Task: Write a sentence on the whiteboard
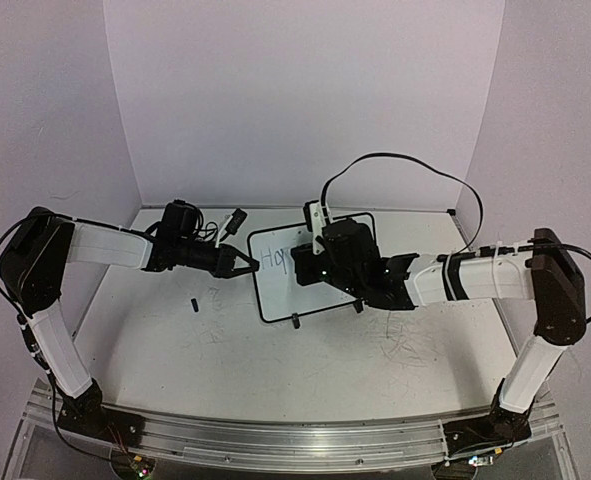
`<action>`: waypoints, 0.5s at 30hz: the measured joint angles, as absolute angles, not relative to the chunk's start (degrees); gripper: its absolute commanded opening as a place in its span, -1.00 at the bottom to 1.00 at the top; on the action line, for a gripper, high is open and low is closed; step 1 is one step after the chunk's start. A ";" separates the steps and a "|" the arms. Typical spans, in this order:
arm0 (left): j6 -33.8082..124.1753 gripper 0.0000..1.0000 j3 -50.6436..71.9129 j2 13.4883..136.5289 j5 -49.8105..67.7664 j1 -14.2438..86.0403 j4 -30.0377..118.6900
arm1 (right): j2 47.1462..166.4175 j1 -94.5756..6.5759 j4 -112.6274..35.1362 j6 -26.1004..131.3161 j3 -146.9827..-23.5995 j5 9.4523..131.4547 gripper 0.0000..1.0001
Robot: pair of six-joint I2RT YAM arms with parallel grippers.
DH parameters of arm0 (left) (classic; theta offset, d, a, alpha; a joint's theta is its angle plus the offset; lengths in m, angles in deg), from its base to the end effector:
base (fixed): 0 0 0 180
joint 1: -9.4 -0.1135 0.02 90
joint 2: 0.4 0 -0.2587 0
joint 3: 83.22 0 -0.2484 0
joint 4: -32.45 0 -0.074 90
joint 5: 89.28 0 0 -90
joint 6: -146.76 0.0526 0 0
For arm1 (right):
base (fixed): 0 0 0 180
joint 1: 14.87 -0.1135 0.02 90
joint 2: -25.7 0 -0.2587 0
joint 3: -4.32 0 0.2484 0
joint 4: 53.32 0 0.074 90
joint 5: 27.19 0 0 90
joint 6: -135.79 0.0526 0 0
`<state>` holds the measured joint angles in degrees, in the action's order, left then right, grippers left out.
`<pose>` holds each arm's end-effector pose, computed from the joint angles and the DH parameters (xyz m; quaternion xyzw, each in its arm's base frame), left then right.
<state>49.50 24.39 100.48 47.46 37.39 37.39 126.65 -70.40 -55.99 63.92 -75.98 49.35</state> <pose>0.3167 -0.2117 0.1884 0.3303 0.7613 -0.4646 0.3088 0.2482 0.3398 0.2413 -0.1923 0.7830 0.2741 0.5242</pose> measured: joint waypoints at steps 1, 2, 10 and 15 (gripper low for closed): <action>49.50 -1.00 24.39 100.48 47.44 37.39 37.39 | 126.65 -70.40 -55.99 63.92 -75.98 49.14 -1.00; 49.50 -1.00 24.39 100.48 47.44 37.39 37.39 | 126.63 -70.40 -55.96 63.92 -75.98 48.98 -1.00; 49.50 -1.00 24.39 100.48 47.31 37.39 37.39 | 126.63 -70.51 -55.77 64.31 -75.98 47.86 -1.00; 49.49 -1.00 24.39 100.48 47.15 37.39 37.39 | 126.62 -70.53 -55.66 64.82 -75.91 47.16 -1.00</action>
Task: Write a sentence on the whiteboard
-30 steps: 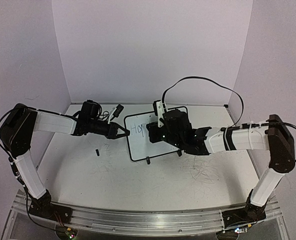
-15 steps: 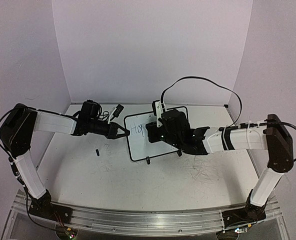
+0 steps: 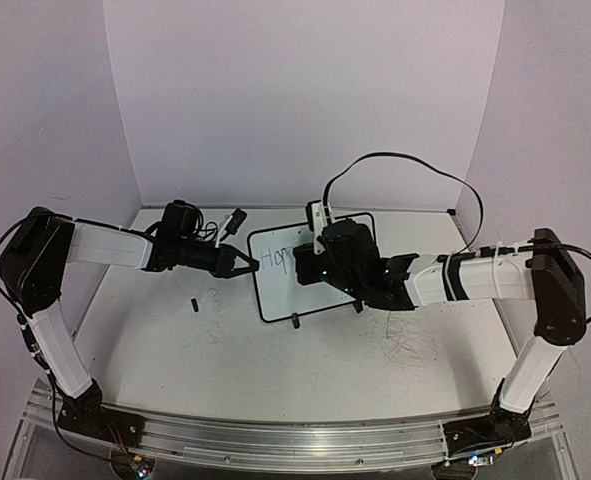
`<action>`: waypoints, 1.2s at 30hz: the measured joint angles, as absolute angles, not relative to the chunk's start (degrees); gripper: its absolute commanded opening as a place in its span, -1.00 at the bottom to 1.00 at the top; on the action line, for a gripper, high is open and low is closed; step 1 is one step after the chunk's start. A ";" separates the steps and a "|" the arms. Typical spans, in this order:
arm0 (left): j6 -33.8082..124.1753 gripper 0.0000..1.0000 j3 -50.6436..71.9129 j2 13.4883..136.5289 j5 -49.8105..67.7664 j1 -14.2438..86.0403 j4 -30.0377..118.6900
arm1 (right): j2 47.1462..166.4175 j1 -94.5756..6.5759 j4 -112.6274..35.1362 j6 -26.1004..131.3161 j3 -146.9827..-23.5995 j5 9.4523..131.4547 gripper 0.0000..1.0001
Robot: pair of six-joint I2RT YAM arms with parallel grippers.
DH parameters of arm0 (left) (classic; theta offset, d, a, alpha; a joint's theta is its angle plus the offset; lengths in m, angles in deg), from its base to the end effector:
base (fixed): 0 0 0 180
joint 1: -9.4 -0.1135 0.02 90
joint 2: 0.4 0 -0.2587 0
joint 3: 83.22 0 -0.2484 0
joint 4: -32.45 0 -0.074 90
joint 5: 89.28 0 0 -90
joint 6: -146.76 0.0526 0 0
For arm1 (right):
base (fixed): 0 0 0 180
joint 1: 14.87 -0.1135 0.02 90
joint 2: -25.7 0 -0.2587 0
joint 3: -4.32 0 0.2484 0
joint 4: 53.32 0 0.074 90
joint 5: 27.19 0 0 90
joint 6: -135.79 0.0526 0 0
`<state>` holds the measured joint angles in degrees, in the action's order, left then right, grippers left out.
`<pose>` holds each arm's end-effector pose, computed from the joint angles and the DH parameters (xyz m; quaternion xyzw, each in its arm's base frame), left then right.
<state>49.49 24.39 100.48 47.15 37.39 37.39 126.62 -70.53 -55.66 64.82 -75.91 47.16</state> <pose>0.3169 -0.2116 0.1883 0.3293 0.7625 -0.4627 0.3099 0.2485 0.3385 0.2405 -0.1768 0.7876 0.2640 0.5280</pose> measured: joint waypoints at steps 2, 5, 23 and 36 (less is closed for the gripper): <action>49.47 -1.00 24.39 100.48 47.11 37.39 37.39 | 126.59 -70.53 -55.69 65.15 -75.74 46.99 -1.00; 49.49 -1.00 24.39 100.48 47.09 37.39 37.39 | 126.33 -70.53 -55.69 65.47 -75.08 46.56 -1.00; 49.49 -1.00 24.39 100.48 47.00 37.36 37.41 | 125.97 -70.53 -55.77 67.58 -73.53 46.91 -1.00; 49.50 -1.00 24.39 100.48 47.02 37.36 37.41 | 125.97 -70.55 -55.59 68.62 -73.36 47.83 -1.00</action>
<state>49.50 24.39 100.48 47.02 37.36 37.41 125.97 -70.55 -55.59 68.62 -73.36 47.83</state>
